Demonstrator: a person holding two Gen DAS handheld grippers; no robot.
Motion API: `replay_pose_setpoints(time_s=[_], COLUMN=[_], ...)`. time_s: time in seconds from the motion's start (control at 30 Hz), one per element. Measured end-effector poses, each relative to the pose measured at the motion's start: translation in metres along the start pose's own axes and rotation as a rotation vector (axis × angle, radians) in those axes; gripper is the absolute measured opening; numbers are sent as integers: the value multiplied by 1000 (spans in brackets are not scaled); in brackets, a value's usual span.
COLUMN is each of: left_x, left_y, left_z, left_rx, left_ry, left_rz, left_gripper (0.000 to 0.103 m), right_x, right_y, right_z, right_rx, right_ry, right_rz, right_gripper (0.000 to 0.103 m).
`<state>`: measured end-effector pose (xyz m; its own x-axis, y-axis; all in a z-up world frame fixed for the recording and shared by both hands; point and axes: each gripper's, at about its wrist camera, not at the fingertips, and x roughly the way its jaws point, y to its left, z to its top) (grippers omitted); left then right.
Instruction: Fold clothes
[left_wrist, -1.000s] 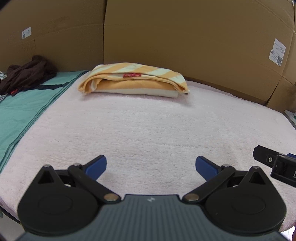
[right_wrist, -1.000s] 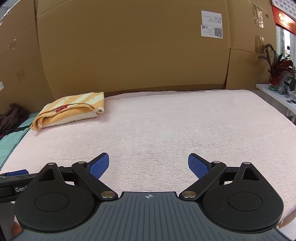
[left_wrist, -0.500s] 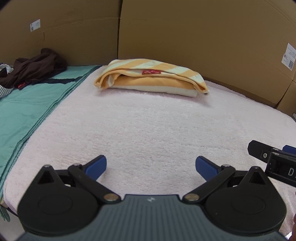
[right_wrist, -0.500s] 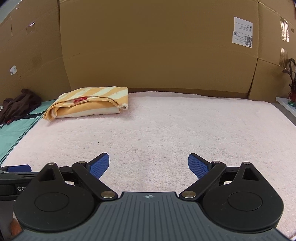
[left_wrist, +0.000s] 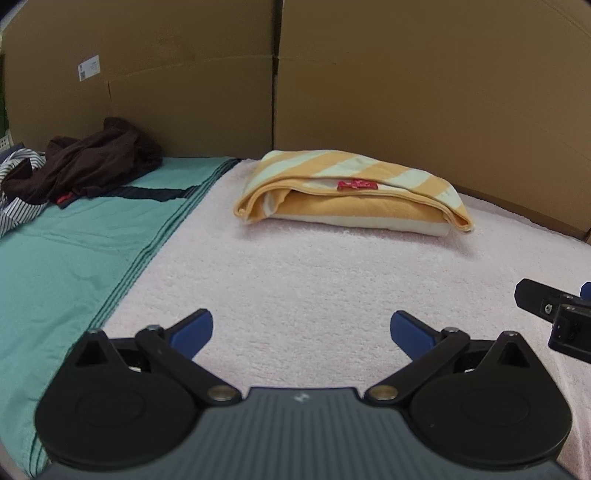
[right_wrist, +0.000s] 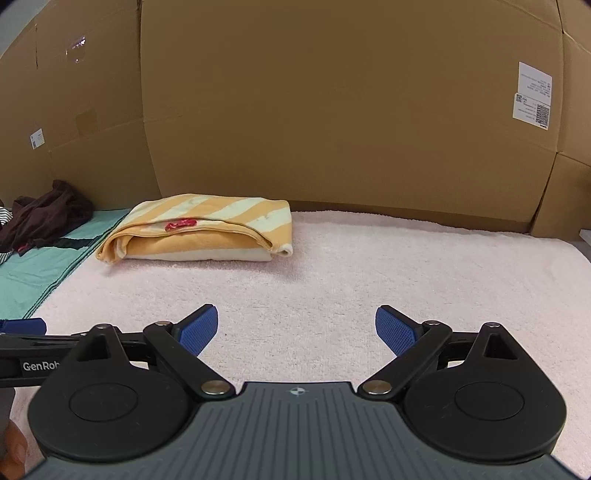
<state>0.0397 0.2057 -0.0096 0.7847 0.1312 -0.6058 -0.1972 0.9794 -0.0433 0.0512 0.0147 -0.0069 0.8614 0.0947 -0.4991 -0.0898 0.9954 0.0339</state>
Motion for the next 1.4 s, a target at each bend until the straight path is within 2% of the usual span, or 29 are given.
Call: replay_pose_setpoints(time_s=[0.17,0.57,0.73,1.17,1.4], left_x=[7,21,23,38,48], left_y=[0,0,-6,-1,4], left_z=[4,-1,-2,11,16], left_rx=[4,-27,10,12,-6], left_ry=[-2,29,10,14,7], left_rz=[41,6,31,53,33], left_gripper=[102,102,102,102,102], right_x=[11,35,39,54,64], right_y=[6,12,11,9,13], right_z=[1,2,2,5,9], right_rx=[0,20,27,42,18], right_ry=[5,36,43,61,52], right_rz=[5,-15,-12,37,43], right_gripper=[95,95,95,95,95])
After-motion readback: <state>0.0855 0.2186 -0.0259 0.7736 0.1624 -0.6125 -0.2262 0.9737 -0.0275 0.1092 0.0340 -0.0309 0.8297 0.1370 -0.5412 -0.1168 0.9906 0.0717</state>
